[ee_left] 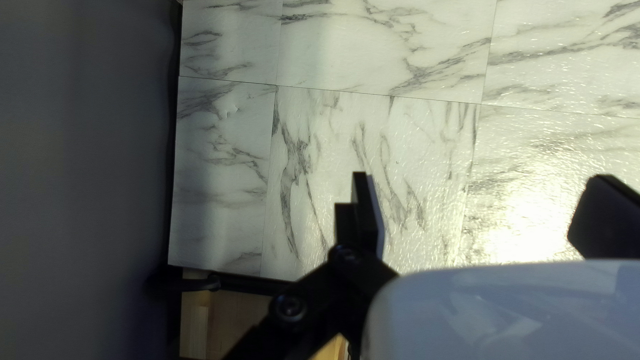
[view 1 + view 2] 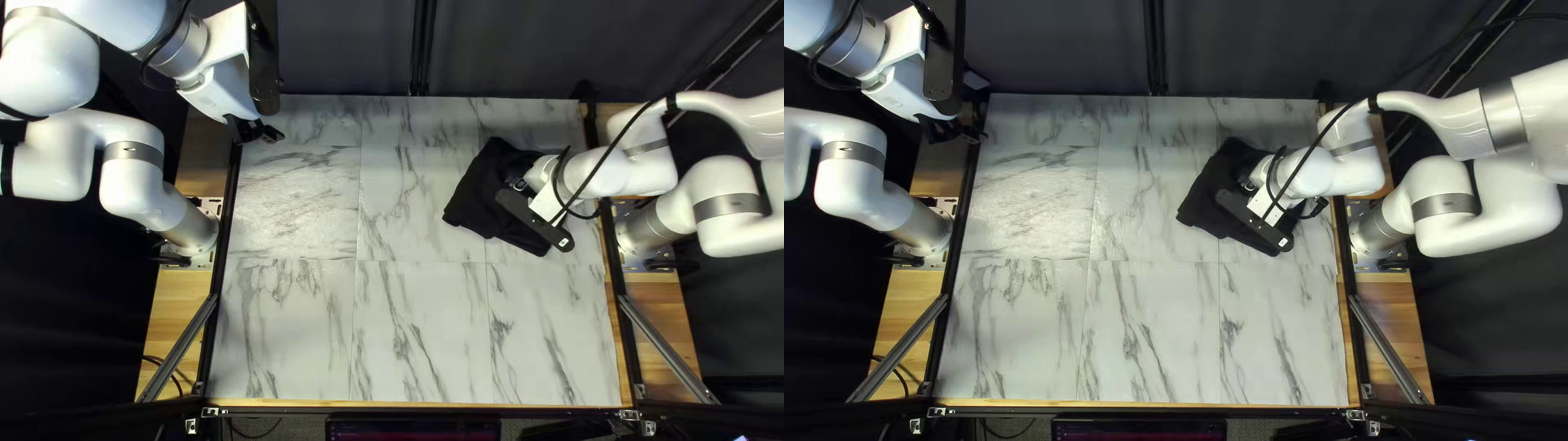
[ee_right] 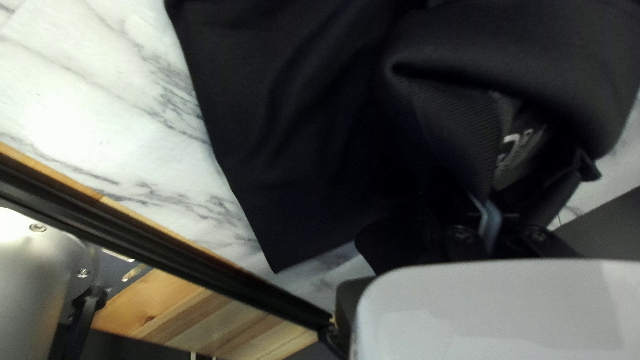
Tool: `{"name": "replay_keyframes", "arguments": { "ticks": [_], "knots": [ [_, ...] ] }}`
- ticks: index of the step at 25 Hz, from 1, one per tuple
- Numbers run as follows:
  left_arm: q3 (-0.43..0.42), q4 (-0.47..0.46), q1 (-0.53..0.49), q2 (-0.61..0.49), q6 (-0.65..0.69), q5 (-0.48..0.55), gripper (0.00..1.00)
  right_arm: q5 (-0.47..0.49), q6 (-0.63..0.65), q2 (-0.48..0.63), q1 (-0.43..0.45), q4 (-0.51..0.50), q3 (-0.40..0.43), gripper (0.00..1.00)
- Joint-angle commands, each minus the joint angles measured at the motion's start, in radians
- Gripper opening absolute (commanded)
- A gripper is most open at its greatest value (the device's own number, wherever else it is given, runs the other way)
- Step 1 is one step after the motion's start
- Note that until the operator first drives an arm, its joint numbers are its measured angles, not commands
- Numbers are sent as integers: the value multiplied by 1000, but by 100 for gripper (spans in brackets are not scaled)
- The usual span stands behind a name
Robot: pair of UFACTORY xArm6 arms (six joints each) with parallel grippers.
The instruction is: Fold t-shirt
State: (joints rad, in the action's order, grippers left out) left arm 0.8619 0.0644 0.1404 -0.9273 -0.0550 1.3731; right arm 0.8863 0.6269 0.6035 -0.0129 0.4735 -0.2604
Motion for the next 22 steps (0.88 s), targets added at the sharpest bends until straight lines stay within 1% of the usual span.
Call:
{"name": "replay_keyframes", "arguments": {
  "ticks": [1,4,6,7,9,10,13,15,19,22],
  "knots": [
    [0,0,0,0,0,0,100,65,-31,13,-45,1,-34,0],
    [0,0,0,0,0,0,100,65,-25,8,-36,6,-37,0],
    [0,0,0,0,0,0,100,43,-5,-12,-11,10,-42,0],
    [0,0,0,0,0,0,100,31,13,-32,8,12,-54,0],
    [0,0,0,0,0,0,100,69,27,-49,2,8,-106,0],
    [0,0,0,0,0,0,100,117,23,-46,-21,6,-146,0],
    [0,0,0,0,0,0,100,195,-17,-44,-77,13,-194,0],
    [0,0,0,0,0,0,100,235,-54,-39,-112,14,-202,0],
    [0,0,0,0,0,0,100,278,-111,-39,-164,5,-206,0],
    [0,0,0,0,0,0,100,329,-154,-48,-217,-4,-233,0]
  ]
}}
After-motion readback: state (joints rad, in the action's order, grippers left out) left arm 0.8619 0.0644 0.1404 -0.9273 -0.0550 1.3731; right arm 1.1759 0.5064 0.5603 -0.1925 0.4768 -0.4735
